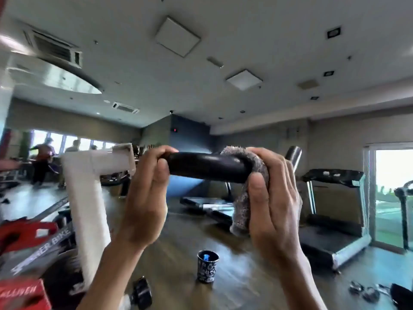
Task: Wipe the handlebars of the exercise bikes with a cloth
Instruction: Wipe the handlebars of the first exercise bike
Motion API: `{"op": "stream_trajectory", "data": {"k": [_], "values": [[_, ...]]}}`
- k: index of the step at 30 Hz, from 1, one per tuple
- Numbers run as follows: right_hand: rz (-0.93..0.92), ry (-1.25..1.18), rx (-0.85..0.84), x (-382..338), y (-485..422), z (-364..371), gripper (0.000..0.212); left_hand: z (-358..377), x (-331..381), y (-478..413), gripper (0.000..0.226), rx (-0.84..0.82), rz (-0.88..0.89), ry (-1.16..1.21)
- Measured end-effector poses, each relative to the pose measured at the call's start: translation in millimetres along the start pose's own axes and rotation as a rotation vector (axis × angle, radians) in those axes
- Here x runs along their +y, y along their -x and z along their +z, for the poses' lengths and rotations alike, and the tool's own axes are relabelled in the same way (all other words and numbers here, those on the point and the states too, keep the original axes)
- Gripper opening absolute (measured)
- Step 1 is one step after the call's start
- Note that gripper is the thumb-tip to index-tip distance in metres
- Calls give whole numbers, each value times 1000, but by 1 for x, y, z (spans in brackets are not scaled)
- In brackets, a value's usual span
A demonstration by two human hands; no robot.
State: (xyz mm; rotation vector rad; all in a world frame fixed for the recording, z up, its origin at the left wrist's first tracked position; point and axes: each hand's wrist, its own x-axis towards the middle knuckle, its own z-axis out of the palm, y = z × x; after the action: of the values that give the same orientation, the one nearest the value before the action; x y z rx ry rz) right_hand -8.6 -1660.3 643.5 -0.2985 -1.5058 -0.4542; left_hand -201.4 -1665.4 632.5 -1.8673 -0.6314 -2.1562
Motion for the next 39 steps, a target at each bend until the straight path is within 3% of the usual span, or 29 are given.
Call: {"op": "stream_trajectory", "data": {"k": [7,12,17,21,25,29,35,39], "values": [[157,-45,-237,-22,-11,-23,37,-7,37,-7,40,-101,-235,-162],[116,-32,-506,2,-25,-43,40,-8,50,-19,47,-156,-353,-216],[348,48,-720,57,-49,-64,39,-10,66,-28,41,-222,-477,-319],[484,35,-747,30,-64,-55,38,-10,74,-34,40,-304,-508,-339],[403,-4,-810,-28,-71,-49,35,-13,82,-40,51,-365,-504,-374],[285,38,-948,-7,-78,-66,41,-26,85,-47,41,-480,-497,-399],[605,181,-709,-52,-65,-42,36,-46,71,-58,42,-629,-497,-430],[526,237,-660,-68,-67,-32,34,-48,71,-56,42,-641,-495,-424]]}}
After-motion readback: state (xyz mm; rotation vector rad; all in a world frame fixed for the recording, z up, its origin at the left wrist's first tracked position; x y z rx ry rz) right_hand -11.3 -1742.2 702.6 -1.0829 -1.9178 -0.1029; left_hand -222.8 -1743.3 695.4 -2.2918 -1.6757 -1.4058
